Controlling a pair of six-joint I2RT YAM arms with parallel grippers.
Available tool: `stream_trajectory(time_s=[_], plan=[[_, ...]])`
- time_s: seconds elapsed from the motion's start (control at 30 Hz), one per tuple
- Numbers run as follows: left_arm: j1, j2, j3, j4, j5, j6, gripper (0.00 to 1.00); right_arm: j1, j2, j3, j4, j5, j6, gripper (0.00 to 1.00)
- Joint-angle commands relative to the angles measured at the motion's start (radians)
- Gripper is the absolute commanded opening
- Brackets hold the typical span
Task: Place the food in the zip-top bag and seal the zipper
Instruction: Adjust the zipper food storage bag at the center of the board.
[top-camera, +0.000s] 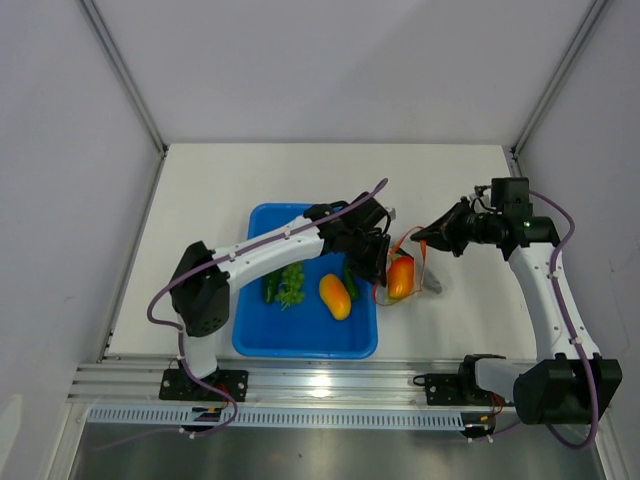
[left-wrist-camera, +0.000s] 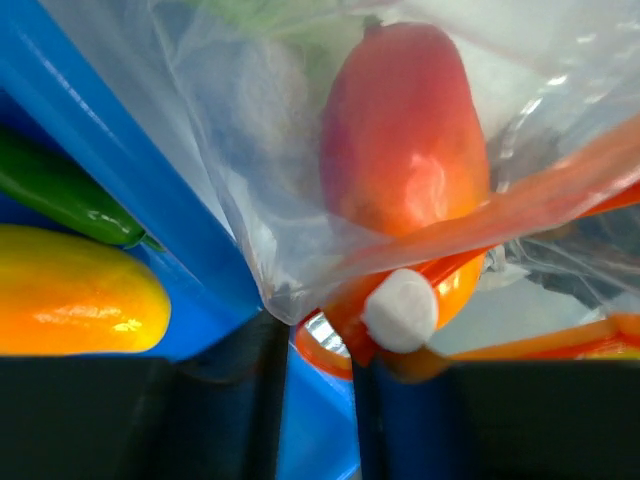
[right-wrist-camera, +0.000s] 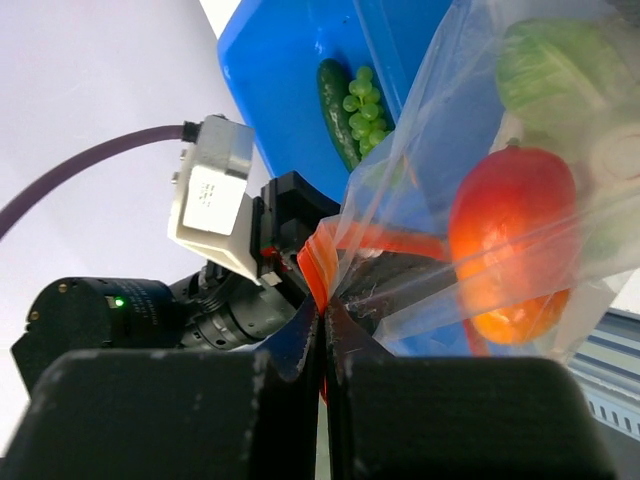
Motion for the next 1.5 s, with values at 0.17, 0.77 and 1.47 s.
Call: stream_trajectory(time_s=[0.17,0.77,1.47], plan=[[-0.008,0.016,0.125,-0.07,-0.052,0.072,0.01,-0.004,0.0,0.077,-0.012,-0.002,-0.046,0.0],[0.015,0.064,0.387,-0.145,0.272,-0.05,0.01,-0.032,-0.068,0.208,-0.358,0.526,-0.427,0.0],[-0.004,0.123,0.342,-0.159,0.174,-0.04,0.82,-0.029,-0.029,0.174,-0.269,0.358,-0.358,0.0]])
